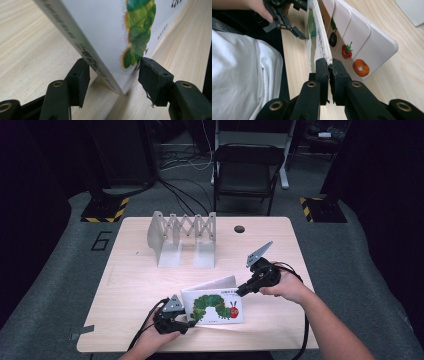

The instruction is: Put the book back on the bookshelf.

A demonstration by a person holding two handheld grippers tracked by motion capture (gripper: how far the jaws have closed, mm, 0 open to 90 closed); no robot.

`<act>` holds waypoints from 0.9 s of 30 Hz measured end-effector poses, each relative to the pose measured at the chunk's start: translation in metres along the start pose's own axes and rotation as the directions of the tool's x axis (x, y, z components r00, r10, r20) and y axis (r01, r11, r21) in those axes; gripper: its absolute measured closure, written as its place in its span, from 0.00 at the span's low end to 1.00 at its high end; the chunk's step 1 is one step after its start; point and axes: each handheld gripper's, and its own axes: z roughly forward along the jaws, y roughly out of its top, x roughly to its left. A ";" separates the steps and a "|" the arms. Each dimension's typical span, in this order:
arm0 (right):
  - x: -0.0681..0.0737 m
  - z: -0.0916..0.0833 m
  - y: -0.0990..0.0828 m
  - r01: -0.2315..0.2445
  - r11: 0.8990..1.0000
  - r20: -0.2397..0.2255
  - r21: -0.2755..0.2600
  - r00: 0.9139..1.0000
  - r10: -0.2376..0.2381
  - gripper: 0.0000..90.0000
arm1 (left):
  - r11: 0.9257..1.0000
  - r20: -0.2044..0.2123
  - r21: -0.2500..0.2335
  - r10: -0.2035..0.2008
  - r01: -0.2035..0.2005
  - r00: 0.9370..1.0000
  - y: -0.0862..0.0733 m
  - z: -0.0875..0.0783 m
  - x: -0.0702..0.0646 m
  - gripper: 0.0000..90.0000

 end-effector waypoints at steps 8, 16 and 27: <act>0.002 0.005 -0.003 0.056 0.998 0.034 0.019 0.998 -0.057 0.94 | 0.998 0.017 -0.048 -0.034 0.035 0.999 0.010 -0.006 0.007 0.51; 0.004 0.018 -0.002 0.097 0.994 0.117 0.052 0.988 -0.103 0.94 | 0.994 -0.010 -0.064 -0.088 0.088 0.996 0.015 -0.013 0.018 0.54; 0.010 0.032 0.008 0.153 0.987 0.234 0.045 0.959 -0.159 0.92 | 0.992 -0.049 -0.082 -0.096 0.092 0.994 0.012 -0.021 0.028 0.57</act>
